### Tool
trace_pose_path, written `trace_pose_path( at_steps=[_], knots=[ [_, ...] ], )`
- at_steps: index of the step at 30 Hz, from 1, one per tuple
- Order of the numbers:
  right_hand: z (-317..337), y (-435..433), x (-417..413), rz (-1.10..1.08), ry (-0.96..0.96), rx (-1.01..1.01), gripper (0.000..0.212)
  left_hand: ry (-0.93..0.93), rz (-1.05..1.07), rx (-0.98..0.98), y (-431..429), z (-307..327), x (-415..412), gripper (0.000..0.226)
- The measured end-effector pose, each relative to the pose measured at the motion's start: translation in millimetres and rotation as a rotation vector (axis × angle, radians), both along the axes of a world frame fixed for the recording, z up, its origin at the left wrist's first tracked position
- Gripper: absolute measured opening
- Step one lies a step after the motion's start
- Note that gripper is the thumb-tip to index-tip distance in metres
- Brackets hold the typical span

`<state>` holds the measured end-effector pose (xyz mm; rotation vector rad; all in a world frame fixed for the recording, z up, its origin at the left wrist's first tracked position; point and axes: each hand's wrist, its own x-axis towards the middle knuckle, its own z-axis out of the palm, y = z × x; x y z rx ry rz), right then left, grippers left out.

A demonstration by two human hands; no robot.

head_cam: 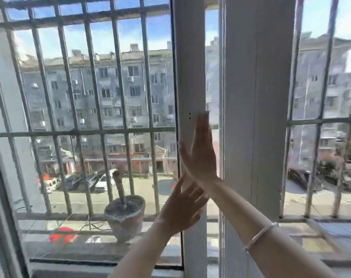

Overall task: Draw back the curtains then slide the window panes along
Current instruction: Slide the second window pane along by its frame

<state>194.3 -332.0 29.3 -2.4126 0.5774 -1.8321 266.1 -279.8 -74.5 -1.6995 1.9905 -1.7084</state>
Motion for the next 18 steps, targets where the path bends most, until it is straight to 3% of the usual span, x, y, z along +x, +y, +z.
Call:
trace_pose_path(
  at_steps=[10,18],
  knots=[
    [0.6,3.3,20.2,0.023,-0.080,-0.077,0.060,0.002,-0.035,-0.055,10.2,-4.1,28.1,0.048],
    [40.5,7.1,47.5,0.115,-0.019,-0.142,0.058,0.010,0.085,-0.083,44.9,-7.8,61.0,0.043]
  ],
)
